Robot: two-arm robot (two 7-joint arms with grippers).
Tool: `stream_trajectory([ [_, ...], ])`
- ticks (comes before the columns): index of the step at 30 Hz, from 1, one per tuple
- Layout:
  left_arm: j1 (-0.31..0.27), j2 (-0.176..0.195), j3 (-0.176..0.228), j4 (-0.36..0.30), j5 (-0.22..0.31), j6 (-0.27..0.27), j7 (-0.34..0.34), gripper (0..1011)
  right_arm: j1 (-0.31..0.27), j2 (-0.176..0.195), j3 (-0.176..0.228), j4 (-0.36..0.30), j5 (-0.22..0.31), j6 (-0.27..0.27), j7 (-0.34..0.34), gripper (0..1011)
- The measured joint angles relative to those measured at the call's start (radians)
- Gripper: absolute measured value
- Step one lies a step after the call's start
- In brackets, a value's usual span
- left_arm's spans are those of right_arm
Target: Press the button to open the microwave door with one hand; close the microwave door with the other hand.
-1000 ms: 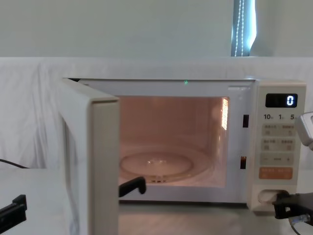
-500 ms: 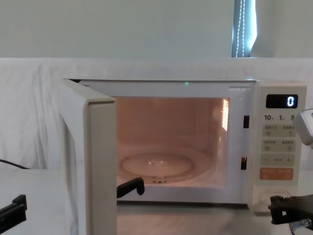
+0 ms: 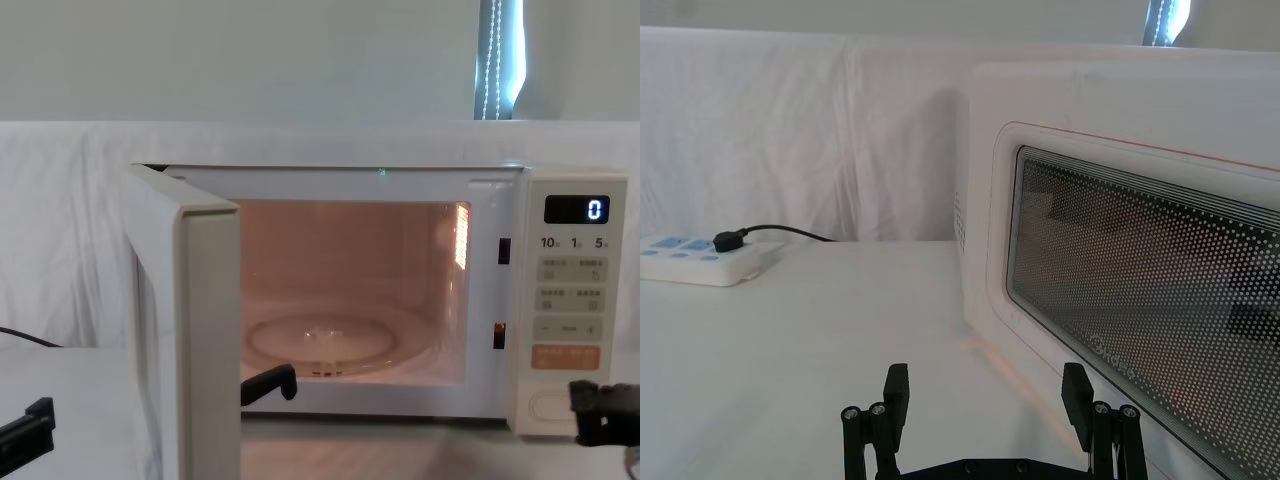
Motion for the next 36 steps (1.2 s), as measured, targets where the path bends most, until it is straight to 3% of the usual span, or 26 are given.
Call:
stream_trajectory([
  [7, 0.000, 0.000, 0.000, 0.000, 0.000, 0.000, 0.000, 1001, -0.069, 0.013, 0.030, -0.068, 0.036, -0.050, -0.012, 4],
  [10, 0.000, 0.000, 0.000, 0.000, 0.000, 0.000, 0.000, 1001, -0.087, 0.017, 0.039, -0.081, 0.046, -0.061, -0.016, 59],
  [19, 0.000, 0.000, 0.000, 0.000, 0.000, 0.000, 0.000, 1001, -0.143, 0.025, 0.071, -0.124, 0.080, -0.104, -0.035, 336],
  [36, 0.000, 0.000, 0.000, 0.000, 0.000, 0.000, 0.000, 1001, -0.157, 0.023, 0.079, -0.113, 0.100, -0.158, -0.053, 858],
])
